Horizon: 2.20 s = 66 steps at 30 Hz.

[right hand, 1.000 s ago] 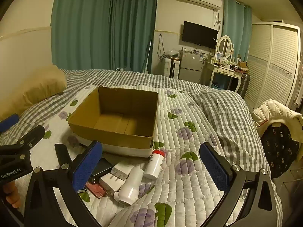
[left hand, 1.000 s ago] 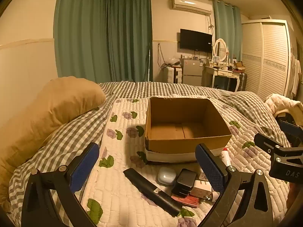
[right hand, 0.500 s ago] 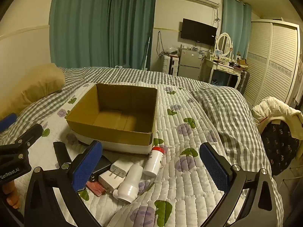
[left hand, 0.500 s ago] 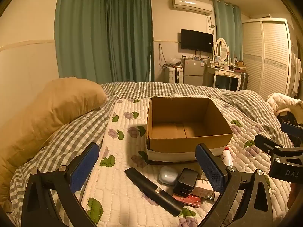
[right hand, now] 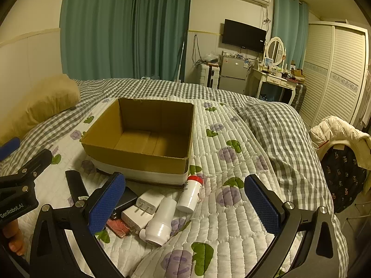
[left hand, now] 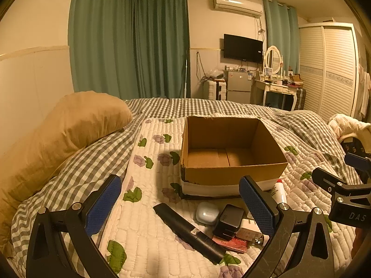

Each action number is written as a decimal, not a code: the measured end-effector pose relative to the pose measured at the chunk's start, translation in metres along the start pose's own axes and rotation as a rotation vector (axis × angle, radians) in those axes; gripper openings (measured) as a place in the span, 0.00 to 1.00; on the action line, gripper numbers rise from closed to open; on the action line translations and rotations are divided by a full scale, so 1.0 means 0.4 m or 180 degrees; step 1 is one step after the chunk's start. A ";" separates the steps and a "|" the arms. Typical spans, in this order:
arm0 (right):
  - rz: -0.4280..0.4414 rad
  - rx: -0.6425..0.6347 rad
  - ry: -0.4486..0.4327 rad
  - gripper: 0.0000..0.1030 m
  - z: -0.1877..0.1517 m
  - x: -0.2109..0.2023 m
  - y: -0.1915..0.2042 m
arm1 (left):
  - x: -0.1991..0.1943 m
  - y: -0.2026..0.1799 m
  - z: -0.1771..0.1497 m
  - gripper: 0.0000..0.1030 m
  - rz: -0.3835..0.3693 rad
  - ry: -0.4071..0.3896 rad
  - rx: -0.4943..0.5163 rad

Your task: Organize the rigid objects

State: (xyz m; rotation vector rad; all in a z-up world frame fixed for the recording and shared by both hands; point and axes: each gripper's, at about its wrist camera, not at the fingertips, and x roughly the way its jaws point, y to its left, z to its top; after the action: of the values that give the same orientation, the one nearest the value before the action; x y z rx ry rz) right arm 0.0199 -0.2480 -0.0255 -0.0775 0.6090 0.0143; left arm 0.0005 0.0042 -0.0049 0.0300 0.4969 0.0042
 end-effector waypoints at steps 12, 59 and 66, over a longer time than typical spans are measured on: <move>0.0024 -0.0023 0.0018 1.00 -0.001 0.002 0.010 | 0.004 0.001 -0.002 1.00 0.0008 0.0012 0.0000; 0.0065 -0.0216 0.0045 1.00 0.050 -0.002 0.039 | 0.002 -0.023 0.006 1.00 0.0015 -0.0023 0.0149; 0.0040 -0.0249 0.0313 1.00 0.049 0.069 0.002 | 0.102 -0.028 -0.006 1.00 0.0014 0.0518 0.0183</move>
State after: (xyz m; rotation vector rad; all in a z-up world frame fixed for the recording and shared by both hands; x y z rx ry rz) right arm 0.0535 -0.2461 -0.0252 -0.1509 0.7073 0.0466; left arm 0.0350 -0.0064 -0.0269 0.0876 0.6595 -0.0032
